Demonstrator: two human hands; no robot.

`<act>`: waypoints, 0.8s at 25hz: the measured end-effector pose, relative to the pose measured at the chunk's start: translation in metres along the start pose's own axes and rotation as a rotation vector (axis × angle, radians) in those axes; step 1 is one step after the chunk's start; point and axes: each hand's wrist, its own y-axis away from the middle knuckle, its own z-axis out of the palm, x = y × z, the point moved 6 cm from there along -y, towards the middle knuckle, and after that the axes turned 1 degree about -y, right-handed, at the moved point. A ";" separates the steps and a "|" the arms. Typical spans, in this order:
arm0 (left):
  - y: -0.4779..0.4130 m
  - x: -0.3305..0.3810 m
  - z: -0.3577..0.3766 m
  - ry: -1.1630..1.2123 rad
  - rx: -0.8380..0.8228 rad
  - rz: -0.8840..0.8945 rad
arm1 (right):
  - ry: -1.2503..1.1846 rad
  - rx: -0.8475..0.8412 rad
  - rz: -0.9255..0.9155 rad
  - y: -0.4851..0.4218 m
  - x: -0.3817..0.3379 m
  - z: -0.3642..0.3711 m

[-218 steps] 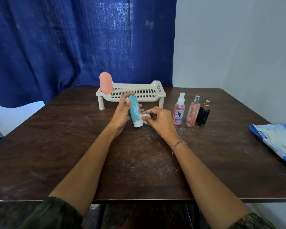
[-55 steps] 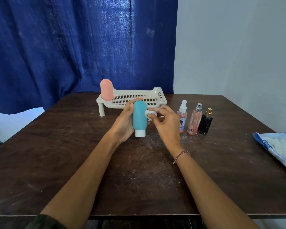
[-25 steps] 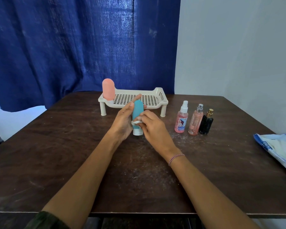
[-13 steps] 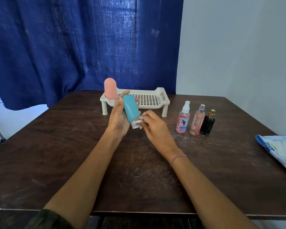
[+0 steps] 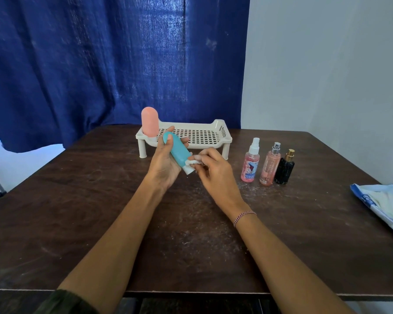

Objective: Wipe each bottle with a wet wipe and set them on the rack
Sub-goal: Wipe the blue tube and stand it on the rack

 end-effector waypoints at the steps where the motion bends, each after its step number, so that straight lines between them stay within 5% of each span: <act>1: 0.000 0.001 -0.001 0.019 0.019 0.012 | -0.003 -0.008 -0.020 0.000 -0.002 0.000; 8: -0.002 -0.001 -0.011 0.117 0.154 0.009 | 0.014 -0.038 -0.095 0.001 -0.007 0.002; 15: 0.001 -0.008 0.003 0.022 0.041 -0.053 | -0.077 0.125 -0.022 0.000 0.004 -0.007; 20: 0.002 -0.008 0.002 0.124 0.129 -0.031 | -0.138 0.157 0.029 -0.001 0.008 -0.007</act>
